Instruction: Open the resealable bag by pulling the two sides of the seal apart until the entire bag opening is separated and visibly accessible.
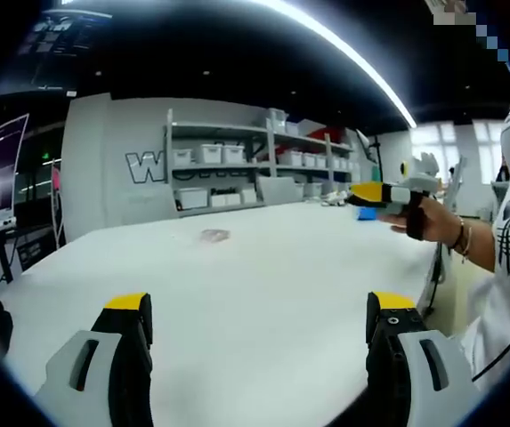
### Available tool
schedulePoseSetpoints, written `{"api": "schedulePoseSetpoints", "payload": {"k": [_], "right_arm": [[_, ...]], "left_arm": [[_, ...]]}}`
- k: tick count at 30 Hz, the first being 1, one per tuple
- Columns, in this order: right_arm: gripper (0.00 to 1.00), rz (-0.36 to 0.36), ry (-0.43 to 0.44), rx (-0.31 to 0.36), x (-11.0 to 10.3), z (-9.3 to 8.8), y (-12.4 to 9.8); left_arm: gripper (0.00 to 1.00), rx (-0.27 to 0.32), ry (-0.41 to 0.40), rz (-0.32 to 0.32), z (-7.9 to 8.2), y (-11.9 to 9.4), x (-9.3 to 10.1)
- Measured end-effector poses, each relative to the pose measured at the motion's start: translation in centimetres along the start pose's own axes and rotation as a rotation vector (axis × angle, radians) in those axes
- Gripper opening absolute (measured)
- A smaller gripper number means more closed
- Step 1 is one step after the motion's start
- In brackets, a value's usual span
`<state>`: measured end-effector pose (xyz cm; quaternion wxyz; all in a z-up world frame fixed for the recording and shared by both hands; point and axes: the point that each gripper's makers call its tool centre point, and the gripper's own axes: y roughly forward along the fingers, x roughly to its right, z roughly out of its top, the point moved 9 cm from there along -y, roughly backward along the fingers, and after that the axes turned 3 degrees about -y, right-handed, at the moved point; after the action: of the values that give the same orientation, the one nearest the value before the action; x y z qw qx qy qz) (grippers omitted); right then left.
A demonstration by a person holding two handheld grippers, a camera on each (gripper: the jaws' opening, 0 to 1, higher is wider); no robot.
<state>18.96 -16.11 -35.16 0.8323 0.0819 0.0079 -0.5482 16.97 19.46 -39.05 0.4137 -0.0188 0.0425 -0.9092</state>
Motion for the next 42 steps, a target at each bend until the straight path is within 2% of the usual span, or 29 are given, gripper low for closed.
{"api": "schedulePoseSetpoints", "payload": {"k": [9,19,29,37,42], "right_arm": [[0.94,-0.025,-0.012,0.001,0.0,-0.6,-2.0],[0.94,-0.066,-0.069,-0.002,-0.3,-1.3,-4.3],[0.94,-0.06,-0.077,0.017,-0.9,-1.4,-4.8],[0.94,-0.083,-0.079,0.026,-0.5,-1.3,-5.1],[0.94,-0.077,-0.077,0.031,-0.6,-1.1,-5.1]], "left_arm": [[0.99,0.016,0.016,-0.001,-0.1,-0.5,0.5],[0.98,0.045,0.021,0.07,-0.4,-1.9,0.0],[0.98,0.056,0.039,0.085,-0.4,-2.1,0.2],[0.98,0.096,0.033,0.117,-0.2,-1.9,-0.4],[0.98,0.109,0.043,0.11,0.3,-1.5,-0.4]]}}
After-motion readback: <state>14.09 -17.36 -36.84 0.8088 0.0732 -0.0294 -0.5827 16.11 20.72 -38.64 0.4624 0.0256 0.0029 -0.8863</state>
